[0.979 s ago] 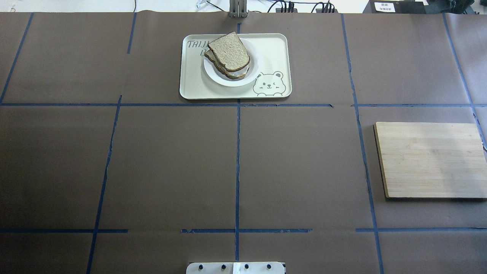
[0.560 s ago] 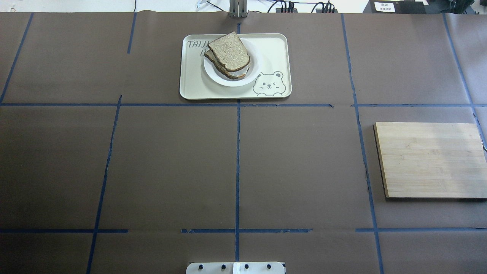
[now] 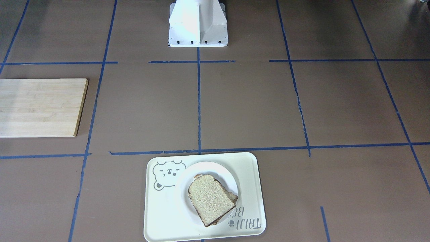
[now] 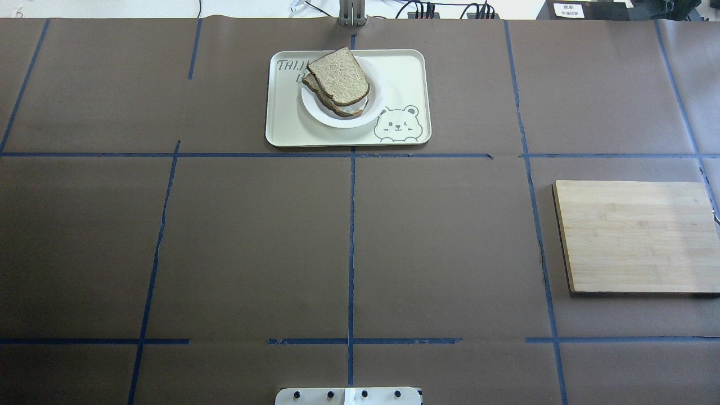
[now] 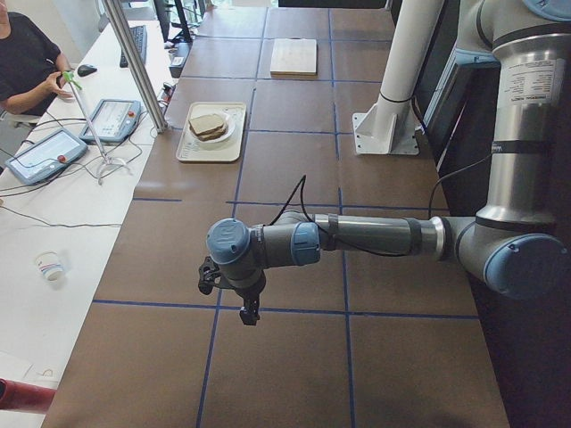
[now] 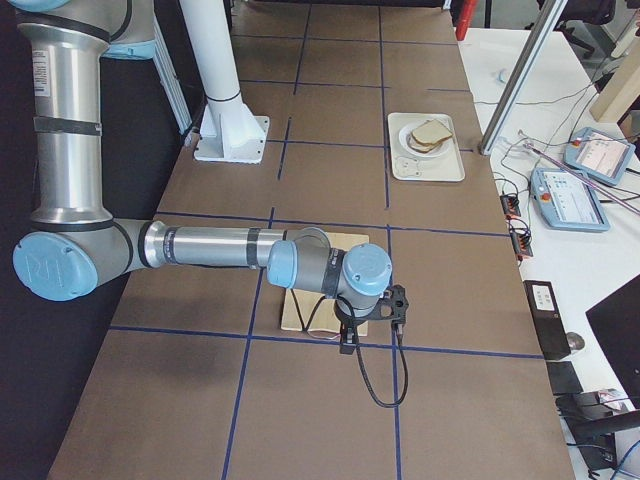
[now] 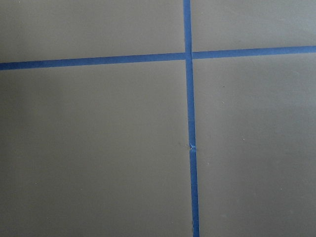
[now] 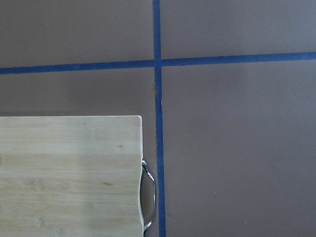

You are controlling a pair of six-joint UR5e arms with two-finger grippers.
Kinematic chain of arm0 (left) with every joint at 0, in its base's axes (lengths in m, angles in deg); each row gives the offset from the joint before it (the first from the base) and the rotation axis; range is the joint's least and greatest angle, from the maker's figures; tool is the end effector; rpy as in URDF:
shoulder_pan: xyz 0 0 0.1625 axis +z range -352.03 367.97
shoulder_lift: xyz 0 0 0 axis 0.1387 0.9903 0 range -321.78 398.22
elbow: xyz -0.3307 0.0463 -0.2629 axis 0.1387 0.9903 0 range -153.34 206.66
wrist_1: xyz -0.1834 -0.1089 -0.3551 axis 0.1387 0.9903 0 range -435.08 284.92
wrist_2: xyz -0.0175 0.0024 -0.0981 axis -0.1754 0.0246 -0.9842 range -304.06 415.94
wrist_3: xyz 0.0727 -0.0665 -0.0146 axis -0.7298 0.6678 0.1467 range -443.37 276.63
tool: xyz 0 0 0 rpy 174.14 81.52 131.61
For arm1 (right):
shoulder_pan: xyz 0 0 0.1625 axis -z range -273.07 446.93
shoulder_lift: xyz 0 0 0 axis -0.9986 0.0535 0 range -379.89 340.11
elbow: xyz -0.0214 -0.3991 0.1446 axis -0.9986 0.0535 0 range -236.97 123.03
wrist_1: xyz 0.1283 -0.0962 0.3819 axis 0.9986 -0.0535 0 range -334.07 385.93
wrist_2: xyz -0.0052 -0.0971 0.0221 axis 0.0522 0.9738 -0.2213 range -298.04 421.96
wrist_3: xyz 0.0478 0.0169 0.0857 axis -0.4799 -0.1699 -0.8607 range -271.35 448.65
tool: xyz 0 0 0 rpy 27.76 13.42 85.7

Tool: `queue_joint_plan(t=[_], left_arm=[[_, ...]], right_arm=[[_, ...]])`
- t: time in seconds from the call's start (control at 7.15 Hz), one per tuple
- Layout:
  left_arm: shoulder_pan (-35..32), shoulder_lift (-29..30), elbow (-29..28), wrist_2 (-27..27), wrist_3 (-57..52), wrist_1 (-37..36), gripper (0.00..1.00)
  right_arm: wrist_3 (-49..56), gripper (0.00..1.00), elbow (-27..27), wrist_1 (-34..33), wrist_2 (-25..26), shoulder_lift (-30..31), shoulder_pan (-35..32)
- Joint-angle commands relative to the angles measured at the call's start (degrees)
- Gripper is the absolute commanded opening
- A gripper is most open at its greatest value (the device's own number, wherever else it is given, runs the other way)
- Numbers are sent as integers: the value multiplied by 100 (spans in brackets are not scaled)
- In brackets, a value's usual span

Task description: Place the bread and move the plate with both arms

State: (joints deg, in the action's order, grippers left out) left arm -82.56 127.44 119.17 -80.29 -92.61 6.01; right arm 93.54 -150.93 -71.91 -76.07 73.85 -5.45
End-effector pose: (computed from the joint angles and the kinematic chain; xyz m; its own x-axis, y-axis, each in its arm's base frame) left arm -0.0658 -0.4760 0.6564 0.6834 0.0639 -0.7272 -0.1018 0.9948 -0.0083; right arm 0.0781 -0.4516 0.6643 0.6652 0.0412 0.7456 0.0157 0.9975 -0.0692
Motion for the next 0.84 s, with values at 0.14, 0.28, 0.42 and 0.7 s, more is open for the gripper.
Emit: queue_joint_plan(t=[0.14, 0.28, 0.42, 0.7], left_arm=[[0, 7, 13, -1, 10, 3, 100], [0, -1, 4, -1, 10, 3, 100], [0, -1, 4, -1, 10, 3, 100], [0, -1, 4, 0, 10, 3, 100]], right_arm=[[398, 100, -25, 19, 39, 215, -192], [372, 100, -34, 19, 48, 180, -192], [355, 100, -43, 19, 66, 162, -192], [285, 100, -16, 570, 302, 232, -201]])
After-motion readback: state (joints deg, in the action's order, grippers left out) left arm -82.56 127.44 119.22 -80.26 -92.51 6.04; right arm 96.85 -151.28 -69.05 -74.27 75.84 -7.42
